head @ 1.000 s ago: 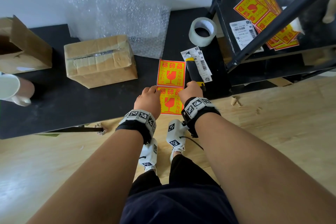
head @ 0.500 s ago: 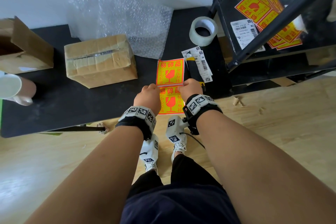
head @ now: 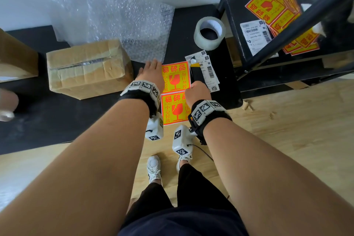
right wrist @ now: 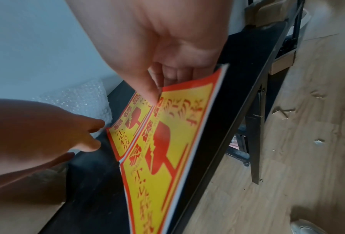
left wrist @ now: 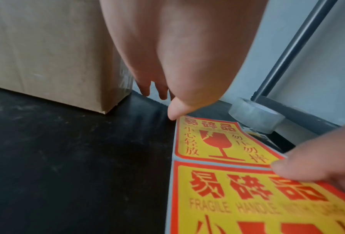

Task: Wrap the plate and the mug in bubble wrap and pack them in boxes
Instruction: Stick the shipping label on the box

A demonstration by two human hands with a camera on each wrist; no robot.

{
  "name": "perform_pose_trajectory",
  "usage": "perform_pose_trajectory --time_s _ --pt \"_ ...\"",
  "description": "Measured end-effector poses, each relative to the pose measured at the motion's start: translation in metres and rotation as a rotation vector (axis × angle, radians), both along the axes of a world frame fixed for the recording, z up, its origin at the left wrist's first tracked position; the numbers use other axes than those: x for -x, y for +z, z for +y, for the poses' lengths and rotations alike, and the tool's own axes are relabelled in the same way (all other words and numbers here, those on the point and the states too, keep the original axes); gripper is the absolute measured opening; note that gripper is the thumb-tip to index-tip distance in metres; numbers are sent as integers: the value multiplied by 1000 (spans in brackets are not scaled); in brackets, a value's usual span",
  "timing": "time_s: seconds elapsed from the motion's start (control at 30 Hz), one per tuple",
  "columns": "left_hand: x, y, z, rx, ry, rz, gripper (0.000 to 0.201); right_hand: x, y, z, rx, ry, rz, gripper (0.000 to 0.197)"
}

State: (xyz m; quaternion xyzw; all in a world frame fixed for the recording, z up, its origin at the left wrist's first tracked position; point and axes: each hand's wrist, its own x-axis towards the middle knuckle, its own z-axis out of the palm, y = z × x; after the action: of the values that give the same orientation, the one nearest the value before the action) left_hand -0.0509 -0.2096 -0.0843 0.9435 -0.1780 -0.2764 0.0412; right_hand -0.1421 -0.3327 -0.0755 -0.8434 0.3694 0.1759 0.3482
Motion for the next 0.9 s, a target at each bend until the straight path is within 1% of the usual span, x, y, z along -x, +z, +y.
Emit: perform_pose_trajectory --time_s 0.07,0.13,0.27,0.3,0.5,0.57,0.63,0.73,0.83,0.9 --pt "-5 -4 0 -32 -14 45 67 -1 -1 -1 11 3 4 5" --pt "-4 -6 -1 -64 -32 51 67 0 -1 -1 26 -1 7 4" --pt "3 -6 -3 -140 -51 8 64 -2 4 -3 21 -31 -19 23" --pt "4 -6 -3 -148 -55 -2 65 -3 6 -3 22 -31 -30 25" --pt "-2 1 -6 -164 -6 28 71 1 13 -7 61 -45 -61 22" --pt "-5 3 -6 -117 27 35 75 3 14 -9 60 -78 -86 20" --pt "-7 9 -6 -27 66 32 77 3 16 -10 51 -116 -136 14" --pt "-6 23 -6 96 83 -68 75 0 22 -12 40 -136 -217 14" --pt "-1 42 -5 223 162 -121 62 -3 35 -14 13 -154 -278 14" --pt "4 56 -4 291 241 -103 51 -5 44 -15 -14 -183 -331 13"
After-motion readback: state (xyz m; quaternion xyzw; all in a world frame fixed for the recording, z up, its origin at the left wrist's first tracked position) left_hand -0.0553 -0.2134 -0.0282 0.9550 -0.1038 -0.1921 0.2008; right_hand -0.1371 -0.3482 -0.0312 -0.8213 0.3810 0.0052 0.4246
